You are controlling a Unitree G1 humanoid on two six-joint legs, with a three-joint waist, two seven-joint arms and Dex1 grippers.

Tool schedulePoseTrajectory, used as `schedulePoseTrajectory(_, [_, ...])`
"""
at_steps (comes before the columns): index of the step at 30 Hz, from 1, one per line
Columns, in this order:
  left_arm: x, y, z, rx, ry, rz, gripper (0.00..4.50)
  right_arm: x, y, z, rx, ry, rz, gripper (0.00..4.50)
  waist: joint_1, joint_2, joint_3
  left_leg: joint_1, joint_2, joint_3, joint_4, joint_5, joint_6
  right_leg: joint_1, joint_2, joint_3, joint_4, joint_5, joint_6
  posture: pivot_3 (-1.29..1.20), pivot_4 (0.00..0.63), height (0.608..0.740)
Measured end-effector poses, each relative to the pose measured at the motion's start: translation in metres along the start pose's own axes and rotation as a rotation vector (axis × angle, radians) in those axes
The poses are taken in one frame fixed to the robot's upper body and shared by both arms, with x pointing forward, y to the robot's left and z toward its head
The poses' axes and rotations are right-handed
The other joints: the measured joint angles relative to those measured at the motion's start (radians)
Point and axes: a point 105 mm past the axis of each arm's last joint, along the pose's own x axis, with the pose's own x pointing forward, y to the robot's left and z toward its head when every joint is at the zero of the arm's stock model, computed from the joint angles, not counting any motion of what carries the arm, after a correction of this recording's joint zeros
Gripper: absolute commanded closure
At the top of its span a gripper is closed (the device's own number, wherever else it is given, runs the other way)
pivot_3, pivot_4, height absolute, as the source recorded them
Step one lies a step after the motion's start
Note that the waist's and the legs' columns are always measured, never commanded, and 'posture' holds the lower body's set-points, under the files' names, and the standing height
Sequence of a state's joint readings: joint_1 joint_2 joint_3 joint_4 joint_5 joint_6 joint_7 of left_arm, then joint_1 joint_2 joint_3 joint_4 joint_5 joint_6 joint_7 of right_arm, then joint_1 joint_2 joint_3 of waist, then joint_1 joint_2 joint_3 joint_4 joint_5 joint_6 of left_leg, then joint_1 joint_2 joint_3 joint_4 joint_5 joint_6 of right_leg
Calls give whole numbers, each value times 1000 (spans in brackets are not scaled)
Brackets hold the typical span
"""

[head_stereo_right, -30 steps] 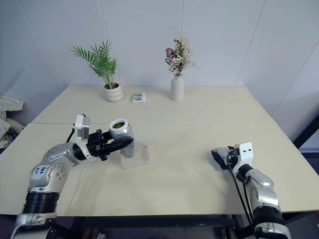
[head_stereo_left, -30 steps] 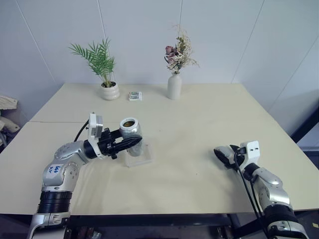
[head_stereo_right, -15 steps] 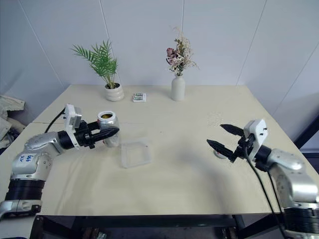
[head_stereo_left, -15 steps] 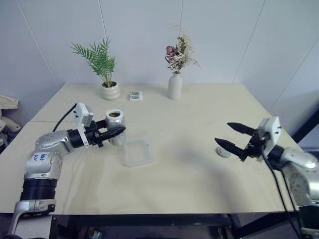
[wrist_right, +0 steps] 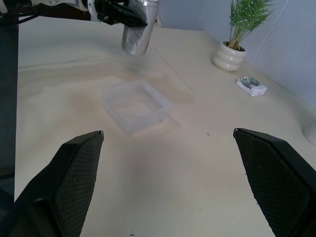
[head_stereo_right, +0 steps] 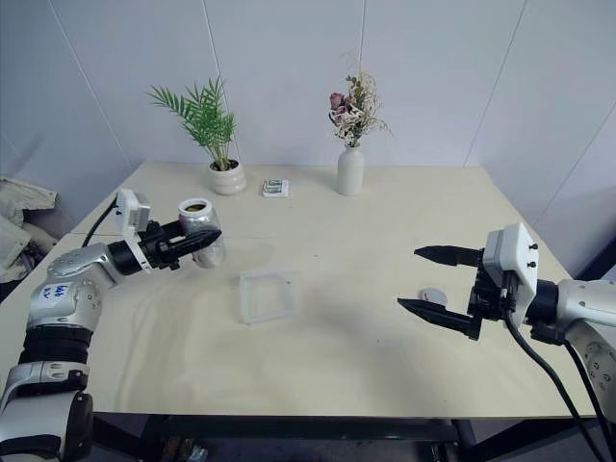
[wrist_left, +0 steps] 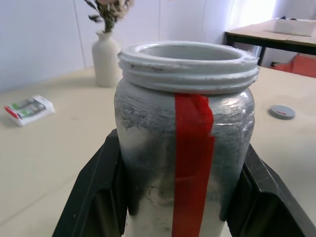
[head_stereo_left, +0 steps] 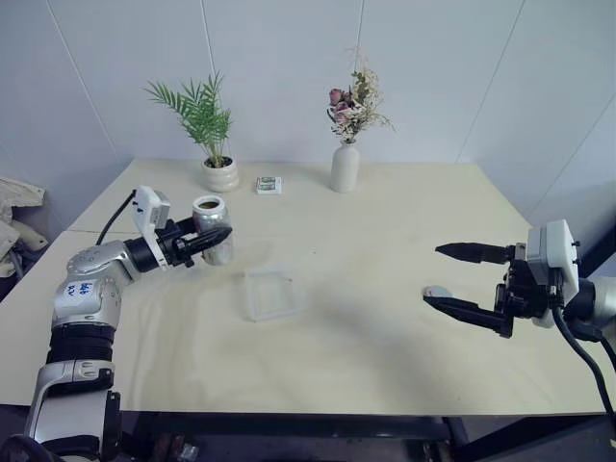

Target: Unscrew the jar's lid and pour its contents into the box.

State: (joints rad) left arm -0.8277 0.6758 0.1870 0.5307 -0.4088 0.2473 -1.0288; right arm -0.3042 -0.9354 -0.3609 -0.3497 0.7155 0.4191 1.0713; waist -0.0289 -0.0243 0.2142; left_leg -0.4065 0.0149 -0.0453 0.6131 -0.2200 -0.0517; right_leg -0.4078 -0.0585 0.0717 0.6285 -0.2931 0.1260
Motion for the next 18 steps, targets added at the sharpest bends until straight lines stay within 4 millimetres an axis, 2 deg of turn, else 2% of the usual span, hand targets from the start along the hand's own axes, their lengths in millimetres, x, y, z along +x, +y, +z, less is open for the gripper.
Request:
schedulePoseTrajectory(4, [9, -6, -18, 155, 121, -51, 2500, 9, 4, 4, -4, -31, 36, 52, 1, 0, 0, 0, 0, 0, 0, 0, 0, 0, 0, 0, 0, 0, 0, 0, 150, 740])
schedulePoseTrajectory(7, [13, -1, -28, 209, 188, -33, 2500, 15, 7, 1, 16, -43, 50, 52, 2, 0, 0, -1, 0, 0, 0, 0, 0, -1, 0, 0, 0, 0, 0, 0, 150, 740])
schedulePoseTrajectory(12, [22, 8, -14, 361, 187, 27, 2500, 17, 7, -1, 27, -48, 44, 52, 2, 0, 0, -1, 0, 0, 0, 0, 0, -1, 0, 0, -1, 0, 0, 0, 150, 740])
schedulePoseTrajectory(18, [37, -1, -10, 418, 155, -2, 2500, 20, 6, -1, 41, -73, 20, 52, 1, 0, 0, -1, 0, 0, 0, 0, 0, -1, 0, 0, 0, 0, 1, 0, 150, 740])
